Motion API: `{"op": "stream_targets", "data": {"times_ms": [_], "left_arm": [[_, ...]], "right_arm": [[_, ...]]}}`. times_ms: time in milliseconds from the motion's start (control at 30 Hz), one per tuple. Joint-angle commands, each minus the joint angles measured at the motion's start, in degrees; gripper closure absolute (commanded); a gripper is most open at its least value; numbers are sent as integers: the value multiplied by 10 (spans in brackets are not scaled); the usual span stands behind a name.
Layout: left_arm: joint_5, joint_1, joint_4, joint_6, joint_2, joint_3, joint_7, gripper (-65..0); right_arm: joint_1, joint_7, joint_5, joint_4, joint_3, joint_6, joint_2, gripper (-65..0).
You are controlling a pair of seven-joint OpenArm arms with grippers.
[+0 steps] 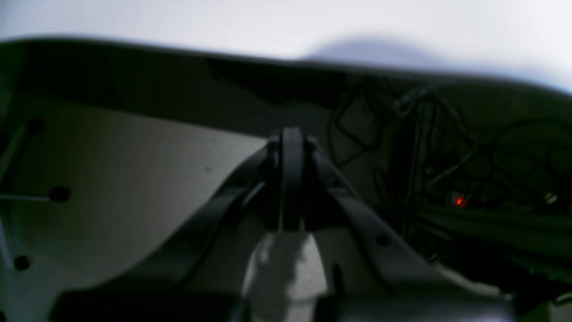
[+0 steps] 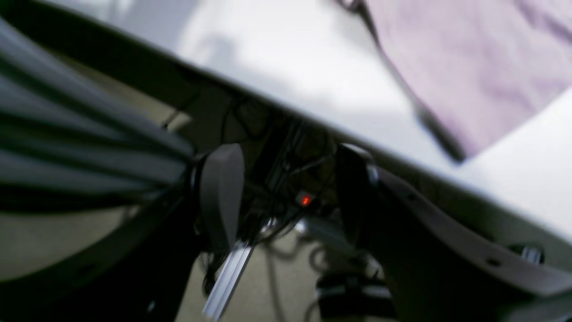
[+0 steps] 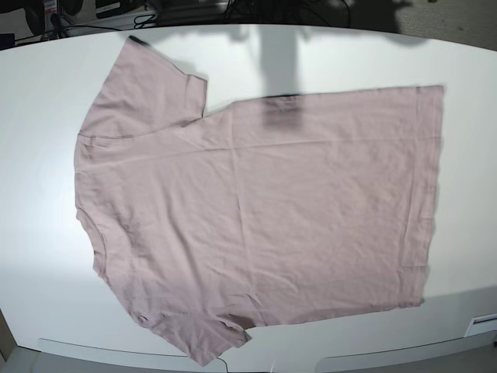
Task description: Fold the T-shirt properly
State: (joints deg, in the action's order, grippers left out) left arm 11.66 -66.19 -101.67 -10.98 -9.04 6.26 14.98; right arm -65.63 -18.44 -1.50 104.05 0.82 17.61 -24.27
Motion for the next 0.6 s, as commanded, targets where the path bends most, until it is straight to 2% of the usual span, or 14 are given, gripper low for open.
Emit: {"op": "stream_targets", "data": {"times_ms": [0, 167, 333, 567], "left_arm": [[-3, -13, -13, -7, -2, 1, 15, 0], [-5, -12, -38, -7, -2, 1, 13, 0], [-69, -13, -66, -9, -2, 1, 13, 0], [-89, -11, -99, -11, -2, 1, 13, 0]], "right_arm": [[-8, -17, -2, 17, -1, 3, -2, -341], [-5, -17, -2, 54, -1, 2, -2, -341], [23, -17, -2, 71, -1, 2, -2, -341], [50, -17, 18, 71, -1, 2, -2, -341]]}}
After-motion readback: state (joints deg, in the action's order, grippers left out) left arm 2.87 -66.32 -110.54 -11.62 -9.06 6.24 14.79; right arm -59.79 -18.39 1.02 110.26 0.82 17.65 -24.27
